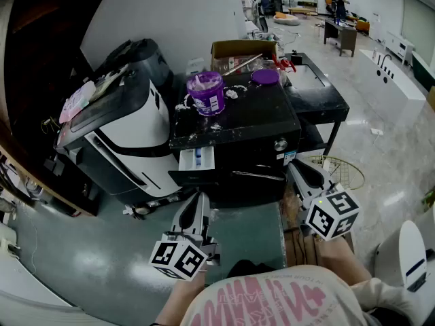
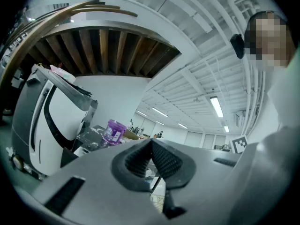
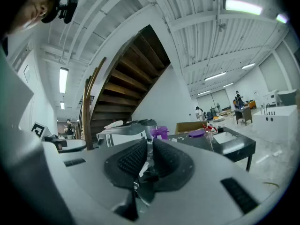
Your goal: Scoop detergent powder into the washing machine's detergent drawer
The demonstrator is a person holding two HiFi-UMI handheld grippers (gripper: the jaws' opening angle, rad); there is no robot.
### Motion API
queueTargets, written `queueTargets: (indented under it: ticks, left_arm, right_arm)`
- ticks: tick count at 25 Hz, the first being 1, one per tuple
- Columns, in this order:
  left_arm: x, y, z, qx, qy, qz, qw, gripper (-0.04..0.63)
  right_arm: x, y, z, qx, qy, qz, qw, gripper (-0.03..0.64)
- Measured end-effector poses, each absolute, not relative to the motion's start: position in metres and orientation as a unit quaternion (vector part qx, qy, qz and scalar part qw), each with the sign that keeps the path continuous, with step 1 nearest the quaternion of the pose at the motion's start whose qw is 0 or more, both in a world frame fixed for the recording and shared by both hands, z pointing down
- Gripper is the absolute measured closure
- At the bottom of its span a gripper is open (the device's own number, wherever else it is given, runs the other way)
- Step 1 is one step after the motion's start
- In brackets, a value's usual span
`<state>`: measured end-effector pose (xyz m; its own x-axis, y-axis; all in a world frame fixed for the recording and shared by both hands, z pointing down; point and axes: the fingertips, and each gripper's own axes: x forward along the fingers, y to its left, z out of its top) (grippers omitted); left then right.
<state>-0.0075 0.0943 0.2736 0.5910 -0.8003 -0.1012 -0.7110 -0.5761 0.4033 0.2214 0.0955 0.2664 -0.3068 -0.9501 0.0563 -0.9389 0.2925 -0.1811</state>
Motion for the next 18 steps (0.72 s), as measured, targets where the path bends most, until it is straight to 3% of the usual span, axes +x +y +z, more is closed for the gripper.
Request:
queueTargets:
  ticks: [8, 18]
  left_arm:
    - [-0.013, 0.075, 0.291, 0.872, -0.442, -0.118, 0.174, 0.595]
    - [-0.025, -0.026, 0.28, 0.872, -0.442, -0.124, 0.169, 0.595]
  right_arm:
    - [0.218, 0.077, 0.293, -0.585, 0.802, -0.117, 0.012, 0.583]
    - [0.202, -0.024, 0.289, -0.58, 0.805, -0.122, 0.014, 0.595]
